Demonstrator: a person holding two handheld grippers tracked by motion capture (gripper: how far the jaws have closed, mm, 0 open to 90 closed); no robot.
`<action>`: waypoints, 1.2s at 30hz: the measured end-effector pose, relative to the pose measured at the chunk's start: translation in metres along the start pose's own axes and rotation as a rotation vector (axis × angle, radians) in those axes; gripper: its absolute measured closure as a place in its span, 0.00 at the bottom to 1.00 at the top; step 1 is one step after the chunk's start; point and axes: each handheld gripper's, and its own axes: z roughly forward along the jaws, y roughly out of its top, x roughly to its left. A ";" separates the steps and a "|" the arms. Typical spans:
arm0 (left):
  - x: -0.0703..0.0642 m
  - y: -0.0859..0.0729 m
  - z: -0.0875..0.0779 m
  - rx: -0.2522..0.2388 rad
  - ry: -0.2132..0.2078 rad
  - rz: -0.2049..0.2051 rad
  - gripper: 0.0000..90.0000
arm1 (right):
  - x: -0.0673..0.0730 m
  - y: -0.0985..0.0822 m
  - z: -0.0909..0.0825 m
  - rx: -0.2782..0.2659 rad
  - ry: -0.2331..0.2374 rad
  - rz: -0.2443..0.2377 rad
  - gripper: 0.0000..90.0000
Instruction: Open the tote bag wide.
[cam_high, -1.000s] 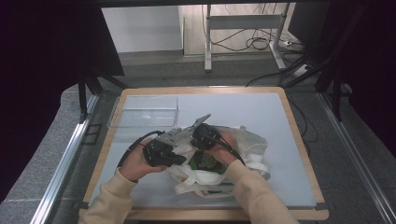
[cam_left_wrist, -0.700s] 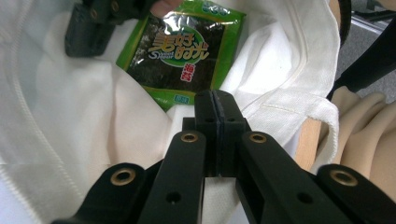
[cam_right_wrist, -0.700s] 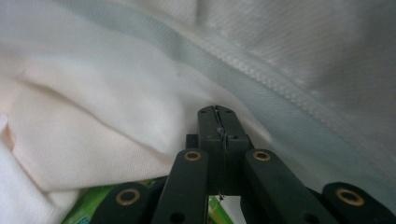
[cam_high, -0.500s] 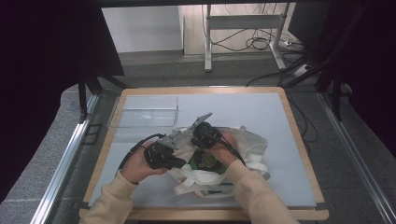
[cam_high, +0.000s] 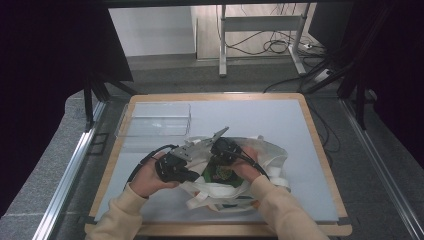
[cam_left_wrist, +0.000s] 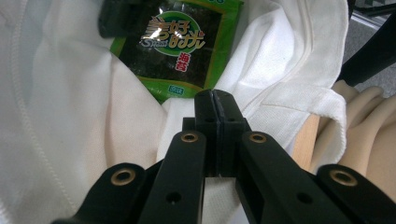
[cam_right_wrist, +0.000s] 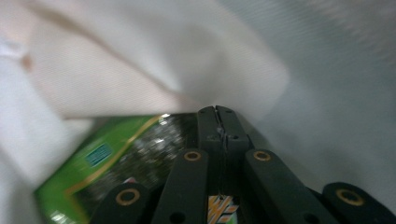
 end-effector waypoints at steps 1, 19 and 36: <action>0.000 0.000 0.000 0.003 0.000 -0.001 1.00 | -0.002 0.001 0.002 0.001 -0.013 -0.003 0.99; -0.001 -0.003 0.001 0.005 -0.007 0.001 1.00 | 0.002 0.004 -0.003 -0.066 0.004 0.001 0.99; -0.002 -0.003 0.001 0.005 -0.006 -0.002 1.00 | 0.032 0.002 0.003 0.000 0.103 -0.082 0.99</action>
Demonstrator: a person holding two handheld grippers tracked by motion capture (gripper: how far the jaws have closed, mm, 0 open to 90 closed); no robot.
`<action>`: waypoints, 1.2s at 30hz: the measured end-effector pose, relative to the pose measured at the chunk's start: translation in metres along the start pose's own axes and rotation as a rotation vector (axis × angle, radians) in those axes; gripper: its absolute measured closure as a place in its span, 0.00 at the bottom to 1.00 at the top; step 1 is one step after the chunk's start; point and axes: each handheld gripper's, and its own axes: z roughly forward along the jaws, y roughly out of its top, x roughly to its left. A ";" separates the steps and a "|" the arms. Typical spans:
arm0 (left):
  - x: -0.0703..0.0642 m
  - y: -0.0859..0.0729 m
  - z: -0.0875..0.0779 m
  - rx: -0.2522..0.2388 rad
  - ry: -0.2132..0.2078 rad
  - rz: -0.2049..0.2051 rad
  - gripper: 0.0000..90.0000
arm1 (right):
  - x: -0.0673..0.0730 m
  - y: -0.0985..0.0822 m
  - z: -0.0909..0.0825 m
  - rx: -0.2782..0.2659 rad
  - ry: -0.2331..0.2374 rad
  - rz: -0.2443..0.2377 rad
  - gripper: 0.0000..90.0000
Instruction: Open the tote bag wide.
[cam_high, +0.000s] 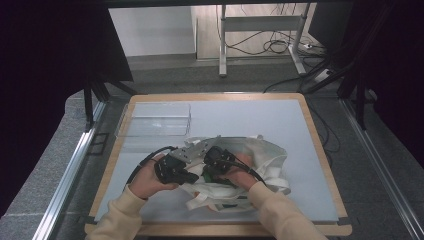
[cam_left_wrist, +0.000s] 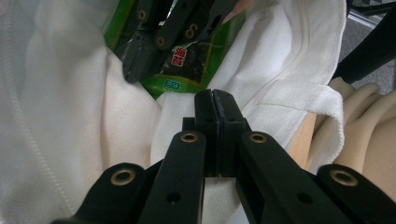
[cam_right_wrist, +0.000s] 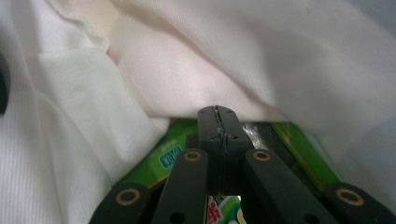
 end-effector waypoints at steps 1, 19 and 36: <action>0.000 0.000 0.000 0.000 0.000 -0.003 1.00 | 0.000 0.002 0.001 -0.004 -0.002 -0.003 0.99; 0.003 -0.001 -0.002 -0.003 -0.016 0.008 1.00 | 0.004 0.023 0.006 -0.030 -0.022 0.025 0.99; 0.002 -0.003 -0.001 -0.006 -0.020 -0.009 1.00 | 0.010 -0.036 -0.062 0.068 0.001 0.007 0.99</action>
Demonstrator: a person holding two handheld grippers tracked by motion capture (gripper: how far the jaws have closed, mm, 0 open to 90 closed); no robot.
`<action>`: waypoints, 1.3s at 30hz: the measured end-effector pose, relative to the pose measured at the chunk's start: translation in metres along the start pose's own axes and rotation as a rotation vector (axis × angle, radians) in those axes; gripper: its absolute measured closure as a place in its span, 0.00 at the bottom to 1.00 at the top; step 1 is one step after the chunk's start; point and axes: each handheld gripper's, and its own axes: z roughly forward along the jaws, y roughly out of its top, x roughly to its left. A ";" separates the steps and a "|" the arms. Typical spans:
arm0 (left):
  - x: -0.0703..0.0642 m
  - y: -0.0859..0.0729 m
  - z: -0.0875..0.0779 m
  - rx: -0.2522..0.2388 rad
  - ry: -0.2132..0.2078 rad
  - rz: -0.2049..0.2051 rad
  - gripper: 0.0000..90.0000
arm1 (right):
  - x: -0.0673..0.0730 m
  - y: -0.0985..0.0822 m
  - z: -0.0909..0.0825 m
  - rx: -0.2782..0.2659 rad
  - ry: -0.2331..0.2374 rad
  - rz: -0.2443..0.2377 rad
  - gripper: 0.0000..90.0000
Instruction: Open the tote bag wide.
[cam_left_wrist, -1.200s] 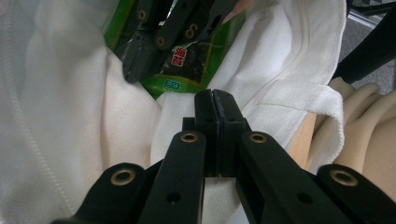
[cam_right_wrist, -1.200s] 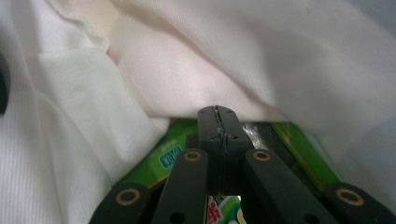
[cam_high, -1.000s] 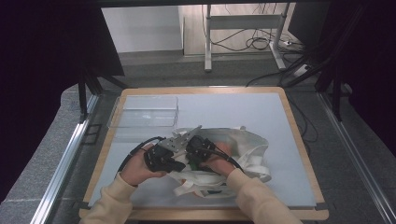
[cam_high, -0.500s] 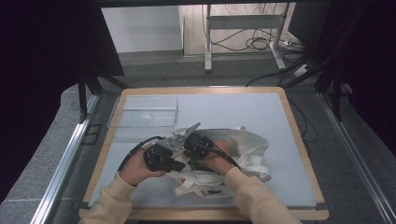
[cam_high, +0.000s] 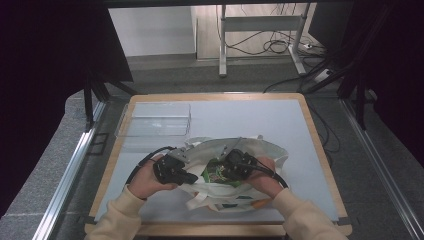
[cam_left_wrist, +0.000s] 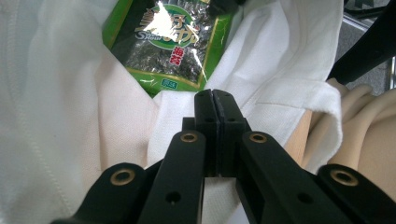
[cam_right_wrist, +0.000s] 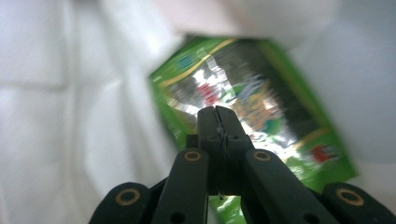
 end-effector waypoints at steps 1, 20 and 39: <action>0.000 0.000 0.000 0.000 0.000 0.001 1.00 | 0.003 -0.002 0.001 0.013 0.011 -0.010 0.99; -0.001 -0.001 0.001 -0.009 0.006 -0.021 1.00 | 0.040 -0.020 -0.004 0.010 0.070 -0.053 0.99; 0.000 -0.002 0.003 -0.001 0.001 -0.022 1.00 | -0.012 -0.036 -0.032 0.050 -0.091 0.068 0.99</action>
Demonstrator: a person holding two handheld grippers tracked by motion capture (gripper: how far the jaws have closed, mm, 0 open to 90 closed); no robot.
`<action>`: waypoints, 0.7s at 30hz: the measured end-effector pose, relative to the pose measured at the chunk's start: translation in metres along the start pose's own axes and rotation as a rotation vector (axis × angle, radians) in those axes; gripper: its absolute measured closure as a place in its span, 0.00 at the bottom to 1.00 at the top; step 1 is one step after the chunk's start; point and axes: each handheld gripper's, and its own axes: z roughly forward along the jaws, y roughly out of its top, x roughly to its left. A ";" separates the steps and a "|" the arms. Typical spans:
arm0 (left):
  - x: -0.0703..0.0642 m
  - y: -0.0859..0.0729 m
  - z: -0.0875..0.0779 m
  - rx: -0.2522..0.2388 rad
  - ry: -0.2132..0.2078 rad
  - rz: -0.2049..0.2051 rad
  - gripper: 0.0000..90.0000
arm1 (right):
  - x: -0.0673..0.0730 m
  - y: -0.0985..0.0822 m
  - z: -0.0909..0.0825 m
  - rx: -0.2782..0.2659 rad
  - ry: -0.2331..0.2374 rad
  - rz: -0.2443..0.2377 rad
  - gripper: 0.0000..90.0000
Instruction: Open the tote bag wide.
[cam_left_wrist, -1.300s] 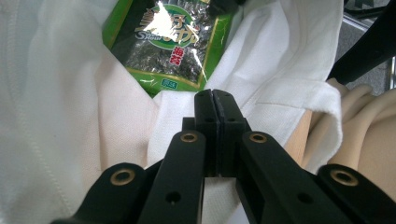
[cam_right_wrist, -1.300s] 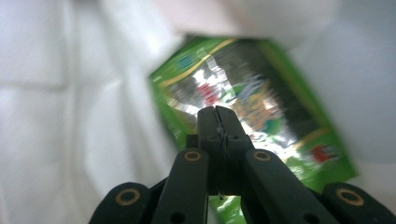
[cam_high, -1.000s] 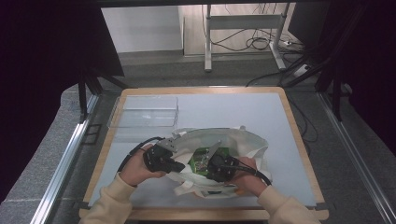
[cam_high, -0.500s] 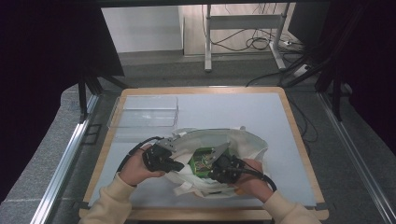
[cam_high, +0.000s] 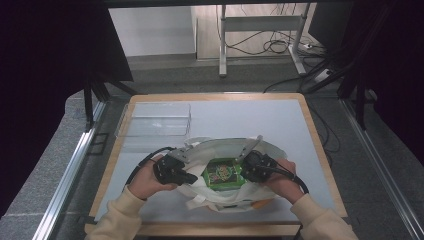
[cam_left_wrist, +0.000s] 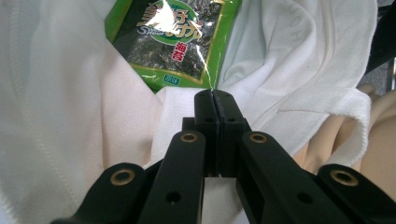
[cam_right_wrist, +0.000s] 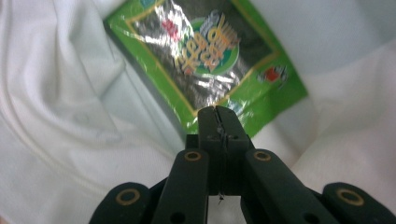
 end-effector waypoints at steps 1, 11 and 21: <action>0.000 0.000 0.000 0.000 0.000 0.000 1.00 | 0.000 -0.003 0.000 0.004 0.002 -0.001 0.99; -0.001 0.000 0.001 0.002 -0.004 -0.005 1.00 | 0.008 -0.022 0.013 0.084 0.040 -0.004 0.99; 0.000 0.000 0.003 0.003 -0.003 -0.010 1.00 | -0.001 -0.005 0.000 0.026 -0.019 0.009 0.99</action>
